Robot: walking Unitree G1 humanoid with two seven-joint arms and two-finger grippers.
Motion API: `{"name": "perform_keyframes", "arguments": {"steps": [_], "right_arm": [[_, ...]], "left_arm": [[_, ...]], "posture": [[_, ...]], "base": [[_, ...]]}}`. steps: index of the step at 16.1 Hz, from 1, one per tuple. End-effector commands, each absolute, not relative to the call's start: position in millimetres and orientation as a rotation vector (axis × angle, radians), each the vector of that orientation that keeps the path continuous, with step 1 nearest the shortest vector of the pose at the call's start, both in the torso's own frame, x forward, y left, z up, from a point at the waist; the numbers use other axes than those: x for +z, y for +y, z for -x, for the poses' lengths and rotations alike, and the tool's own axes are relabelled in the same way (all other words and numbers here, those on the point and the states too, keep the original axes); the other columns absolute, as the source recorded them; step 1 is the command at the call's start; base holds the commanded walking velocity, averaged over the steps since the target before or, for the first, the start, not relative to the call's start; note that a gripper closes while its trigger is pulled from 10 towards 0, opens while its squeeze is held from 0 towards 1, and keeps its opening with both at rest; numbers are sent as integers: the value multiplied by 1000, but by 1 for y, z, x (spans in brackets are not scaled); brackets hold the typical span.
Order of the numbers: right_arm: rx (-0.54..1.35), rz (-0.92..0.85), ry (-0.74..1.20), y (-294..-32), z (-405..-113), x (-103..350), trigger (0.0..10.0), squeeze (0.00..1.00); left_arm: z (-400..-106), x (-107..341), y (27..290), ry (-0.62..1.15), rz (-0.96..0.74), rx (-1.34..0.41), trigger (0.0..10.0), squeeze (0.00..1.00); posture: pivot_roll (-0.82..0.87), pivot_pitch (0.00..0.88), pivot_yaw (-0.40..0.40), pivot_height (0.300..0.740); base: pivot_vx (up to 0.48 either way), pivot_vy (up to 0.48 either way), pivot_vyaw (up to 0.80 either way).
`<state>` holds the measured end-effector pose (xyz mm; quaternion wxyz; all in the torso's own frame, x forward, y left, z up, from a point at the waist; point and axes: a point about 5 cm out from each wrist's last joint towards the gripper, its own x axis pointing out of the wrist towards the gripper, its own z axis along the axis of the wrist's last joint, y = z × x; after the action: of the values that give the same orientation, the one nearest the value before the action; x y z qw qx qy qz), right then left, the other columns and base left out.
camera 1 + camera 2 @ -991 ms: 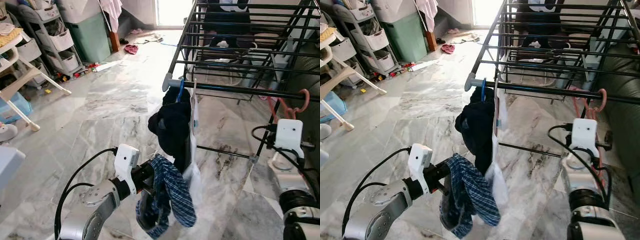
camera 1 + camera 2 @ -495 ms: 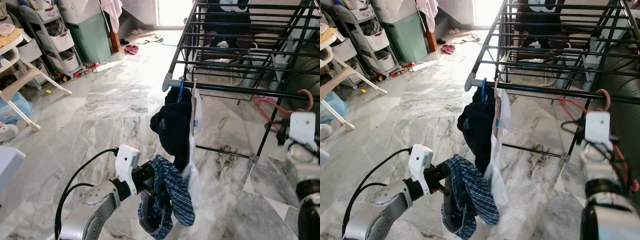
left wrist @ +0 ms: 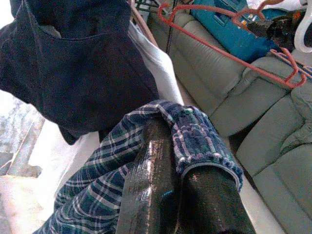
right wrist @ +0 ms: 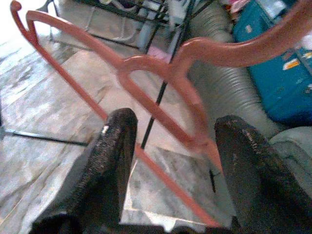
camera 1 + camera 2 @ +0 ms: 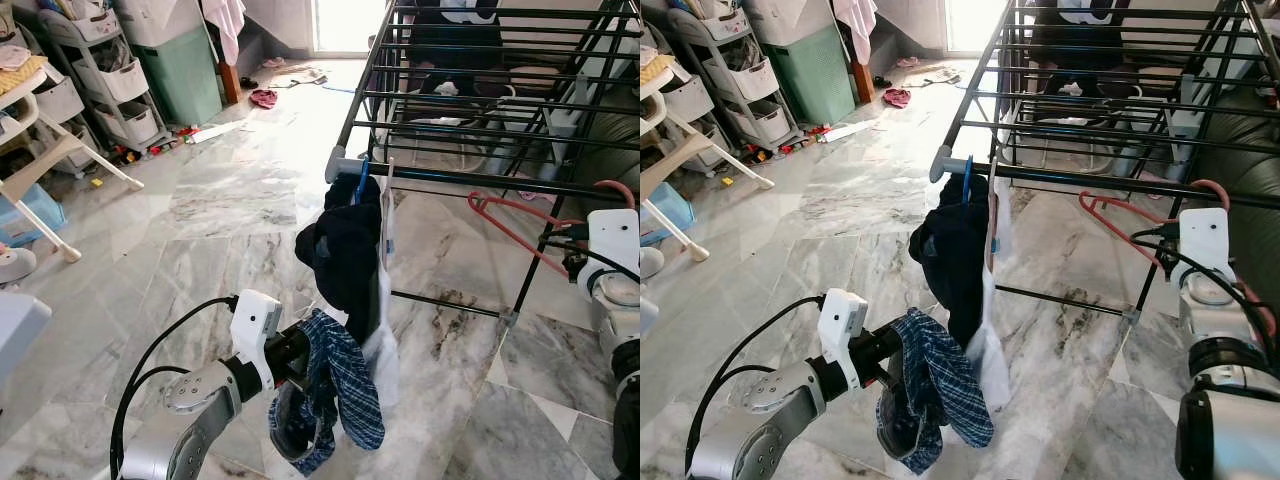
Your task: Hang hanger
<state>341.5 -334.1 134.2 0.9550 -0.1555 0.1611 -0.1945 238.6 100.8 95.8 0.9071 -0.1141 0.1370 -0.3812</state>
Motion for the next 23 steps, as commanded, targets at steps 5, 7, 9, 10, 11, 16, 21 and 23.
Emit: {"name": "perform_keyframes", "arguments": {"steps": [5,7,9,10,11,16,21,23], "right_arm": [[-307,244,379,-331,-342,128,10000,0],[-282,237,377,-327,-343,127,10000,0],[-258,212,367,-323,-344,127,10000,0],[-245,197,367,-321,-345,127,10000,0],[-225,181,362,-319,-346,127,10000,439],[-229,218,371,-318,-343,121,10000,886],[-285,232,408,-323,-337,113,10000,212],[-302,223,430,-323,-335,108,9490,0]], "left_arm": [[-238,91,103,303,207,-776,10000,0],[-239,90,104,304,203,-778,10000,0],[-240,90,103,303,201,-775,10000,0],[-240,90,103,304,200,-775,10000,0],[-240,90,103,304,199,-775,10000,0],[-241,90,102,304,193,-777,10000,0],[-240,88,102,308,186,-785,10000,0],[-240,88,102,310,186,-787,10000,0]], "posture": [[-80,65,64,740],[-81,64,64,740],[-82,63,64,740],[-82,61,62,740],[-82,61,62,740],[-85,57,62,740],[-84,54,65,740],[-84,55,67,740]], "base": [[0,0,0],[0,0,0],[0,0,0],[0,0,0],[0,0,0],[0,0,0],[0,0,0],[0,0,0]]}}
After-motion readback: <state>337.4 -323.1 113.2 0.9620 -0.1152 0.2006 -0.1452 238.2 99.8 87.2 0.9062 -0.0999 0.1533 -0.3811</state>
